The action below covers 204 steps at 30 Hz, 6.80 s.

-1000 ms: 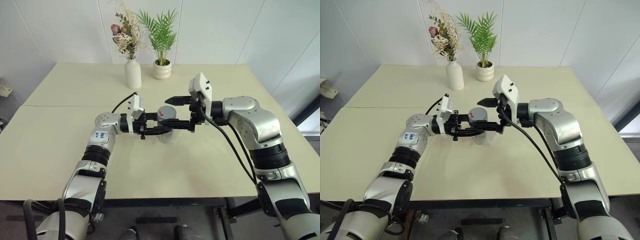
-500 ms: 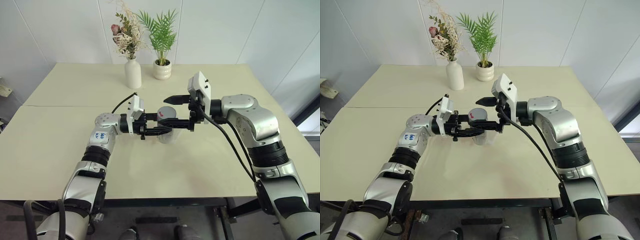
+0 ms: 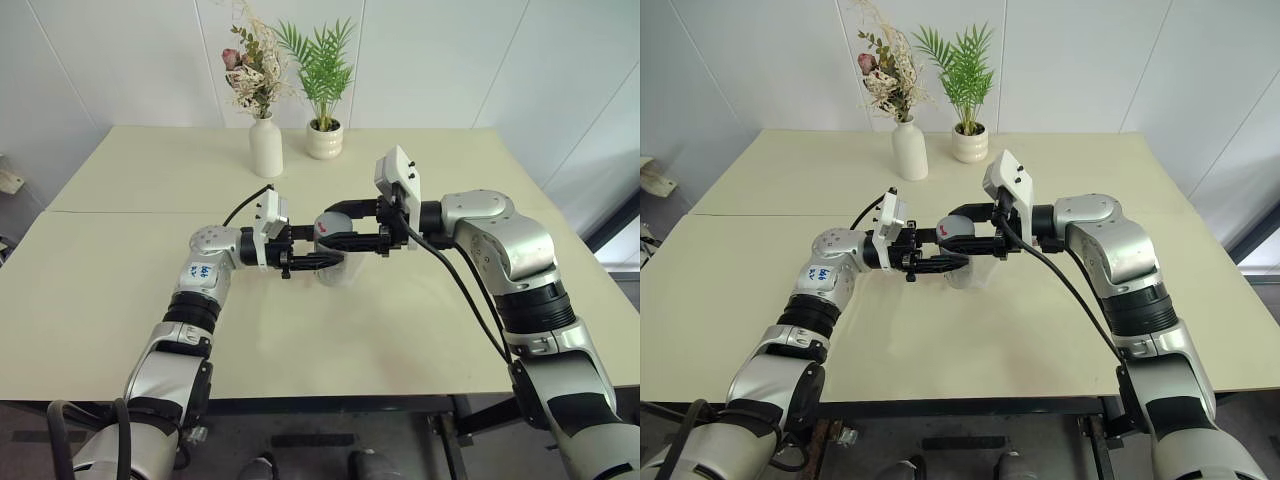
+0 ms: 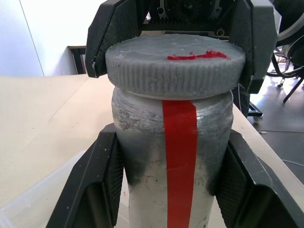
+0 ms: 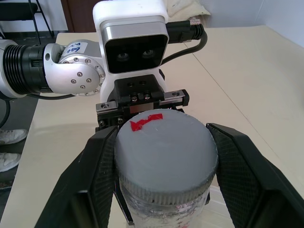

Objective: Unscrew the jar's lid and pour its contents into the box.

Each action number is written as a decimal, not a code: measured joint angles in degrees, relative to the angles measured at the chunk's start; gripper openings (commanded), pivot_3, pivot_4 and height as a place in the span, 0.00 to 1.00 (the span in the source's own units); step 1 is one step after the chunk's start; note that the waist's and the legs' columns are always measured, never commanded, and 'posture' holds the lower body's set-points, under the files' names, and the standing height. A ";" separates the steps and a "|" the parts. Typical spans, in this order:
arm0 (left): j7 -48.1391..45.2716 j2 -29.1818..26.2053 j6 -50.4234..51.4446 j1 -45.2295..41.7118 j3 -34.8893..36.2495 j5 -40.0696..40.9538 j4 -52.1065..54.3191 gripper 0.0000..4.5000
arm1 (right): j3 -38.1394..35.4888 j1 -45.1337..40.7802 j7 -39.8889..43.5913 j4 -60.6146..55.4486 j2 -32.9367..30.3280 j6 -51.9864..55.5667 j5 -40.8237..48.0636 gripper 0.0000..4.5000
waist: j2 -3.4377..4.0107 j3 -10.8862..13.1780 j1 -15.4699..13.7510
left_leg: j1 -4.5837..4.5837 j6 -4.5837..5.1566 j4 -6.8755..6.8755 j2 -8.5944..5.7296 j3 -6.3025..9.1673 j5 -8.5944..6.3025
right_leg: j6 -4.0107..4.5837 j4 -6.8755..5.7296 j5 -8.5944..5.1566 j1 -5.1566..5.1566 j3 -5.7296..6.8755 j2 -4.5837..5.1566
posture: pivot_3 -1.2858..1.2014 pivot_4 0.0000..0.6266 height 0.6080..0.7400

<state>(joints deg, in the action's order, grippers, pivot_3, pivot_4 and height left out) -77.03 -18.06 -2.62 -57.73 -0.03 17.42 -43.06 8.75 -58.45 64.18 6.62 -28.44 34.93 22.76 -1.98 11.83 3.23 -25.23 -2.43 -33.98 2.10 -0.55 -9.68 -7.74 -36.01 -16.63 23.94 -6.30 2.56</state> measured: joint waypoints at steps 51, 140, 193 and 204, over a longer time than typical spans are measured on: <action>1.27 -0.78 2.75 4.52 1.13 0.56 7.91 0.48 | 1.65 -4.31 4.12 4.22 -0.01 0.10 0.77 0.57 | 0.00 0.00 -0.01 | 0.00 0.00 -0.01 0.00 0.00 0.00 | 0.00 -0.01 0.00 0.00 0.00 0.01 | 0.52 0.24 1.00; 7.43 -5.86 9.21 2.17 6.38 5.77 14.05 0.48 | -11.63 22.48 -12.05 -11.16 -15.16 5.24 -1.66 0.57 | 0.31 0.15 -0.08 | -0.04 -0.03 -0.12 0.00 -0.06 0.01 | -0.04 -0.04 -0.01 0.04 -0.08 0.00 | 0.52 0.24 1.00; 42.97 -3.55 -47.47 -23.27 -14.61 -39.96 -31.60 0.48 | -22.80 28.56 -35.39 -40.52 -4.41 26.24 14.67 1.00 | 0.24 0.14 -0.78 | -0.07 0.01 -0.10 -0.09 0.00 0.00 | -0.23 0.16 0.08 -0.08 -0.14 -0.01 | 0.52 0.24 1.00; 75.34 -6.84 -49.71 -28.54 -33.07 -64.00 -33.10 0.48 | -28.95 38.14 -33.63 -47.01 -11.61 28.05 22.89 1.00 | 0.16 0.18 -1.64 | -0.16 0.06 -0.11 -0.12 -0.01 -0.06 | -0.29 0.29 0.05 -0.08 -0.15 0.00 | 0.52 0.24 1.00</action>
<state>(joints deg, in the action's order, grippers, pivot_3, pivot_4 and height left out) -1.69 -24.90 -52.33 -86.26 -33.09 -46.58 -76.16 -20.20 -20.31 30.55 -40.38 -40.05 62.98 45.65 -1.82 12.01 1.59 -25.39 -2.37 -34.10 1.98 -0.55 -9.74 -8.03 -35.73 -16.58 23.86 -6.45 2.56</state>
